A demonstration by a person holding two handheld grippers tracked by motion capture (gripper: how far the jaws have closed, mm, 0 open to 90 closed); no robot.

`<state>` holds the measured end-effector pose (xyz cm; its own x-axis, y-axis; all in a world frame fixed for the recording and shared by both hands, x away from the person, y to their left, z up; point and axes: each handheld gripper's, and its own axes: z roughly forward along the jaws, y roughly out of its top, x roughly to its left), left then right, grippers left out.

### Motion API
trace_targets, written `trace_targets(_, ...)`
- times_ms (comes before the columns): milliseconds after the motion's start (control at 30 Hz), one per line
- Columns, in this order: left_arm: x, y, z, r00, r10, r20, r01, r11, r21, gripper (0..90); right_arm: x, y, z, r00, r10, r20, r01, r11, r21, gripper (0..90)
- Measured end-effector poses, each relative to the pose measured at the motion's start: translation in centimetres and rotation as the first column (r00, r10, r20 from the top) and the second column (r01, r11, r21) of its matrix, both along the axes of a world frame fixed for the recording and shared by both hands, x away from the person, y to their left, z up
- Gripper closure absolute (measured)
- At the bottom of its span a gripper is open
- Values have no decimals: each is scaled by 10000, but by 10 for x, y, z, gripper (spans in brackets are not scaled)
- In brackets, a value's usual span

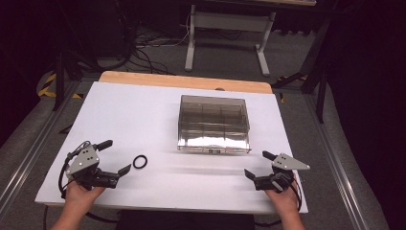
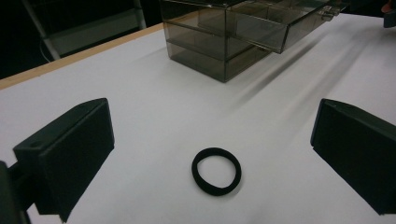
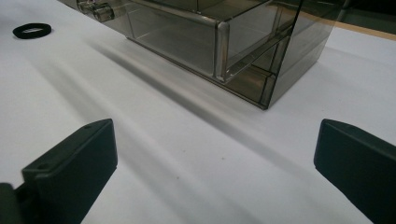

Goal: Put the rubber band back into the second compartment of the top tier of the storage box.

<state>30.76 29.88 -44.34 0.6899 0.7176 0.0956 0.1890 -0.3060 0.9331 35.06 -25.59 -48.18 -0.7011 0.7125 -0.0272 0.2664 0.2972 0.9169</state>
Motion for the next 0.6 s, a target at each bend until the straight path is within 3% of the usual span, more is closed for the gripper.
trace_targets(367, 19, -2, 4, 9960, -180, -870, 186, 9998, 62, 12, 0, 0, 0, 10000, 53, -19, -53, 10000, -34, 3)
trace_targets(400, 20, -4, 4, 9937, -186, -1107, 182, 9998, -53, 13, 0, 1, 0, 10000, 57, -18, -57, 10000, -45, 2)
trace_targets(467, 23, -5, 5, 9939, -189, -1083, 221, 9994, 280, 15, 0, 1, 0, 10000, 55, -13, -55, 10000, -44, 3)
trace_targets(600, 31, -9, 5, 9893, -133, -1452, 172, 9995, 257, 19, 0, 1, 0, 10000, 72, -2, -72, 10000, -64, 2)
